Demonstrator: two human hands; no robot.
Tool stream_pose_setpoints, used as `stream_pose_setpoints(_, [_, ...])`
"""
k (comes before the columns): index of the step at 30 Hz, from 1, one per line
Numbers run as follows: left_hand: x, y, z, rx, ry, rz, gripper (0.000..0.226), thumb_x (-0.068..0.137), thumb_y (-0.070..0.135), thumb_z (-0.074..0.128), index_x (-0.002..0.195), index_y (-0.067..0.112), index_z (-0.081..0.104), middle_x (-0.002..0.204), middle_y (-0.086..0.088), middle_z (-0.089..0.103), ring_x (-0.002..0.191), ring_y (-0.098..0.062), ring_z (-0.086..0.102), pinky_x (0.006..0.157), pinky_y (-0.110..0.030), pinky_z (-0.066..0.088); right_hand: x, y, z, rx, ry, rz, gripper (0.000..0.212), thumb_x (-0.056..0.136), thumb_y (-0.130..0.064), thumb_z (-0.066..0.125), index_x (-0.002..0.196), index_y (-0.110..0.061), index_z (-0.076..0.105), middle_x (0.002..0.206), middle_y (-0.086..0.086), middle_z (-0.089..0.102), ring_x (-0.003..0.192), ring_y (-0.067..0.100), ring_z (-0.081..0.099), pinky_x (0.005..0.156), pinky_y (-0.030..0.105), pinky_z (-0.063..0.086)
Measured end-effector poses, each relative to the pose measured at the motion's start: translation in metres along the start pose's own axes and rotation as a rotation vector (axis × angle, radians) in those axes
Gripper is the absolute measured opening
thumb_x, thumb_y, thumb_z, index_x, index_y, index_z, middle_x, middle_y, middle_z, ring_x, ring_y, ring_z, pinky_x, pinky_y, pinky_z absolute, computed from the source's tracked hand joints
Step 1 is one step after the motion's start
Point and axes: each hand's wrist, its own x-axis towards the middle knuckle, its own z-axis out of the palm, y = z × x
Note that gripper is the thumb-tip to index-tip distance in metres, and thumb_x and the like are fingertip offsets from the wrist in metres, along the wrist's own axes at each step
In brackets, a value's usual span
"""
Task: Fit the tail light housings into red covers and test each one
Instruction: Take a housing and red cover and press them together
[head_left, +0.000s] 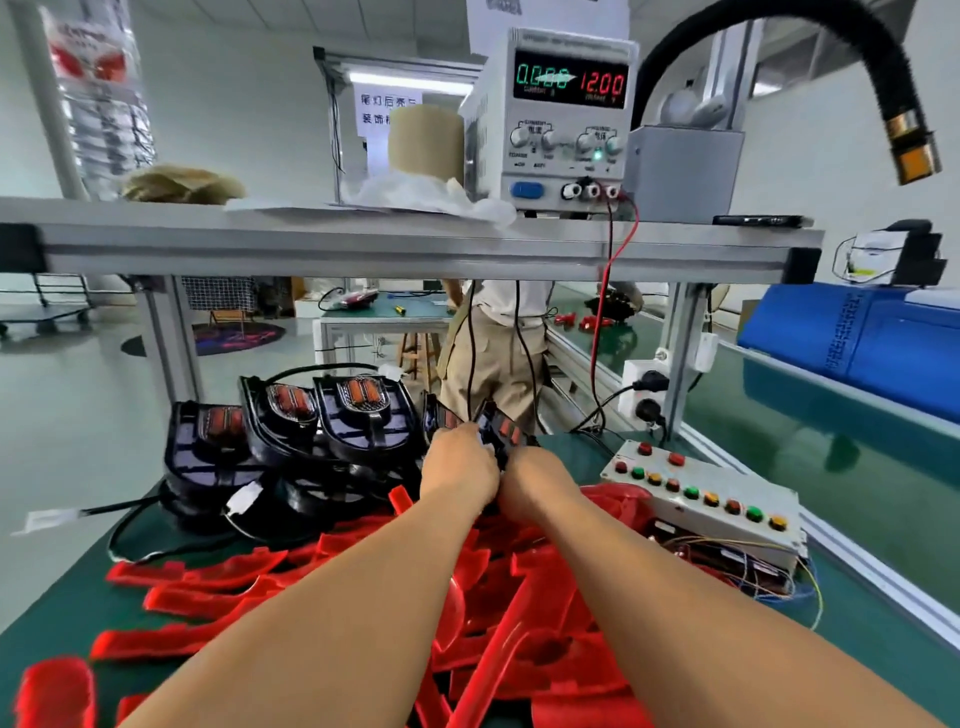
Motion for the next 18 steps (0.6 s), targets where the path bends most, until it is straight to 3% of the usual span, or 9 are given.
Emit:
stream_pose_setpoints(5, [0.008,-0.003,0.01,0.132,0.033,-0.026,0.033,0.098,0.03,0.054,0.12,0.006,0.053,0.124,-0.015,0.055,0.112,-0.036,0.057,0.08,-0.04,0.044,0.002,0.007,0.012,0.032,-0.002,-0.018,0.021,0.09,-0.017,0.053,0.099,-0.003,0.065,0.109,0.018,0.066,0.101,0.037,0.061,0.073,0.034,0.041])
stream_pose_setpoints(12, [0.01,-0.001,0.014,0.146,0.062,-0.068,0.032,0.091,0.006,0.053,0.122,0.001,0.051,0.126,-0.018,0.053,0.112,-0.039,0.058,0.084,-0.041,0.048,0.006,0.012,0.015,0.166,0.047,0.026,0.018,0.09,-0.013,0.053,0.099,-0.004,0.065,0.107,0.019,0.066,0.1,0.034,0.062,0.072,0.03,0.04])
stream_pose_setpoints(18, [0.01,0.007,0.003,0.09,0.047,-0.094,0.028,0.091,0.014,0.055,0.116,0.001,0.058,0.117,-0.018,0.06,0.104,-0.034,0.061,0.076,-0.035,0.048,0.002,0.016,0.013,0.254,0.135,0.029,0.016,0.087,-0.016,0.058,0.096,-0.007,0.068,0.101,0.014,0.068,0.094,0.031,0.062,0.067,0.027,0.039])
